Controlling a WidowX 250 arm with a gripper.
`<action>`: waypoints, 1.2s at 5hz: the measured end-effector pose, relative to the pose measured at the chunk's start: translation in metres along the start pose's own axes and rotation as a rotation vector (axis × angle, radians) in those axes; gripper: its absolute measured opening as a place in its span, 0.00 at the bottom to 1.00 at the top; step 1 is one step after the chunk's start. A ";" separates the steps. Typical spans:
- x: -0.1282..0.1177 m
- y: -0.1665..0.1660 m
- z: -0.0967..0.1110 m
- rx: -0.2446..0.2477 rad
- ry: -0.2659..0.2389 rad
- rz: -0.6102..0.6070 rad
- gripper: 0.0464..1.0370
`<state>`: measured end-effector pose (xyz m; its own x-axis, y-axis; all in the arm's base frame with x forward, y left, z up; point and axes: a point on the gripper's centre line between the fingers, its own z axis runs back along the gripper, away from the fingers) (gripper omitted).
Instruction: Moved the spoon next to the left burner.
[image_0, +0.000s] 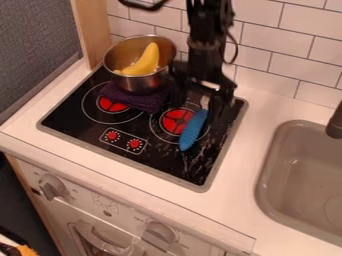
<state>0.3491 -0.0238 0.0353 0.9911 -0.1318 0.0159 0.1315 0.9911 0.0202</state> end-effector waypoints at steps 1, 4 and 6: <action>-0.001 -0.011 -0.012 -0.025 0.022 -0.030 0.96; 0.000 -0.012 -0.023 0.004 0.088 -0.013 0.36; 0.000 -0.027 0.035 0.061 0.031 -0.136 0.33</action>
<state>0.3449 -0.0509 0.0702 0.9644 -0.2634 -0.0221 0.2643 0.9610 0.0811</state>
